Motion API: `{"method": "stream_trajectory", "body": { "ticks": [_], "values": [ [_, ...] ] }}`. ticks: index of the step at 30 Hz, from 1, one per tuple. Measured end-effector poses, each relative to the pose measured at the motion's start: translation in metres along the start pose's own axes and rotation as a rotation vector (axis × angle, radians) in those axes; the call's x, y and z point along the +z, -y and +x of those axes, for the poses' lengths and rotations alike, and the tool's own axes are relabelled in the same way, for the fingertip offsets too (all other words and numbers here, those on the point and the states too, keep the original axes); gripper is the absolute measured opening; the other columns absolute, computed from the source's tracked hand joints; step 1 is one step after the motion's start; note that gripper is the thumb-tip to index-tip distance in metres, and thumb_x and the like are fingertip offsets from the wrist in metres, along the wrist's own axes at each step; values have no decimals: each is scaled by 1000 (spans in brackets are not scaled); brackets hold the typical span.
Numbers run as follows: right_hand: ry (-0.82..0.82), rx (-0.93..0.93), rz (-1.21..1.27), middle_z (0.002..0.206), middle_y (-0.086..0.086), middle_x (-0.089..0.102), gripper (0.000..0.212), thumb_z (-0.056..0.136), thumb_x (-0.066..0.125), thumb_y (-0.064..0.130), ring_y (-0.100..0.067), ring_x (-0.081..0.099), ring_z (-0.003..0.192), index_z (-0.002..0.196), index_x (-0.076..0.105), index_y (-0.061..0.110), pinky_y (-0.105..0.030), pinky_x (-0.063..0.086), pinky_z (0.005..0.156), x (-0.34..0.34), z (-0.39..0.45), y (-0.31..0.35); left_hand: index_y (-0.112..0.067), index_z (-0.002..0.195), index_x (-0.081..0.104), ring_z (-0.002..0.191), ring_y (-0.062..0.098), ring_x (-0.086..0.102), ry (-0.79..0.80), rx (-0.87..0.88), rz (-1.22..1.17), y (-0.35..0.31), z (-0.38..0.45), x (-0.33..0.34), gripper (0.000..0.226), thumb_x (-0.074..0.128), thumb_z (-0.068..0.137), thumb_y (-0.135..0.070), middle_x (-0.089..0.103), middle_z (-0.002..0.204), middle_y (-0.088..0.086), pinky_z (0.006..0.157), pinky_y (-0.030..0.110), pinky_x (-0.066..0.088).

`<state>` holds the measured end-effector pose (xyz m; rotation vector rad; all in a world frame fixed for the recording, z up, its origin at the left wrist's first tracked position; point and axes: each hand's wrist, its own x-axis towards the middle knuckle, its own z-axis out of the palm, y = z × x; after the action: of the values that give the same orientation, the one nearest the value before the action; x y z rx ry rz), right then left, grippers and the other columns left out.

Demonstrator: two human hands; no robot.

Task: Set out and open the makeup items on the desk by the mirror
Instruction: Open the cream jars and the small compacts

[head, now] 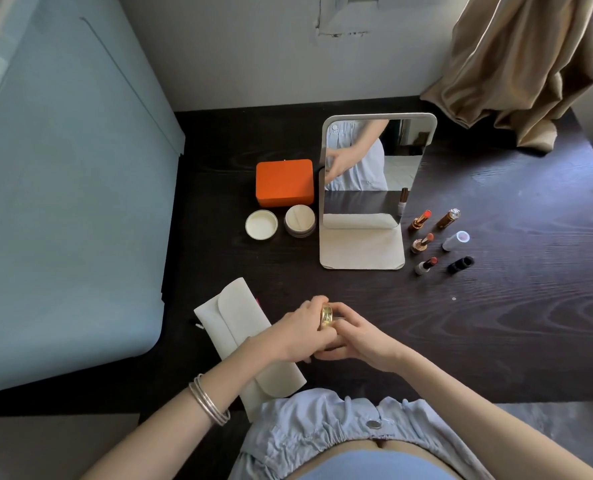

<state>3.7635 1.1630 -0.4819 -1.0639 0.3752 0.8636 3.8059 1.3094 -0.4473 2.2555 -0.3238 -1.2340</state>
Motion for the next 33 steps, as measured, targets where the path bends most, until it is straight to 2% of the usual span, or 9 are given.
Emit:
{"method": "stream_trajectory", "body": {
  "ticks": [5,9,13,16,22,24,26,29,33],
  "values": [
    [-95,-30,-128,108,-8,62,33,97,36,7,-17,66,92,118,49,29,-38,56,83,0,-4,-21,-27,148,8,107,31,57,9,-40,-84,2,-3,30,64,38,92,-27,25,149,7,73,36,60],
    [-102,-53,-148,110,-6,61,37,97,37,6,-13,67,91,122,48,32,-38,56,82,-1,-3,-24,-30,149,4,110,29,57,20,-66,-104,1,-2,32,64,37,93,-27,23,152,8,83,38,57],
    [-90,-76,-162,112,-5,62,40,85,45,21,-14,66,95,123,46,34,-40,56,84,-1,0,-19,-29,150,0,115,31,54,48,-60,-91,1,1,27,68,37,93,-29,23,154,9,94,43,50],
    [-82,-100,-203,110,-3,61,33,94,42,14,-13,66,93,115,48,39,-37,56,83,-1,-1,-15,-31,149,1,111,33,56,68,-69,-86,1,3,24,69,37,91,-27,25,152,9,92,44,51],
    [-67,-81,-247,109,1,60,37,98,33,5,-12,63,95,107,50,37,-31,56,82,1,-2,-13,-38,141,10,97,28,63,133,-48,-132,4,7,18,63,39,87,-26,37,136,7,84,45,56],
    [-89,-81,-232,110,1,61,38,99,33,10,-13,63,99,111,49,42,-31,55,84,1,1,-15,-36,142,11,97,27,62,107,-53,-152,4,8,18,62,39,88,-27,39,134,8,83,45,56],
    [-122,-70,-200,116,0,62,32,101,36,27,-17,61,107,122,46,49,-36,53,91,1,7,-16,-31,143,13,98,27,61,46,-74,-186,1,12,16,57,38,92,-27,43,129,10,81,46,57],
    [-174,-24,-173,130,-4,56,42,95,37,52,-24,57,115,136,39,42,-38,52,92,-2,20,-11,-21,146,11,105,29,58,14,-102,-240,-5,18,6,55,34,96,-25,43,133,13,80,44,58],
    [-266,-104,-157,133,-11,50,42,98,40,40,-28,53,118,138,39,28,-39,58,72,-3,35,2,-12,148,13,118,28,51,-34,-78,-280,-13,24,-9,57,35,96,-21,40,140,17,94,44,51]
  ]
}}
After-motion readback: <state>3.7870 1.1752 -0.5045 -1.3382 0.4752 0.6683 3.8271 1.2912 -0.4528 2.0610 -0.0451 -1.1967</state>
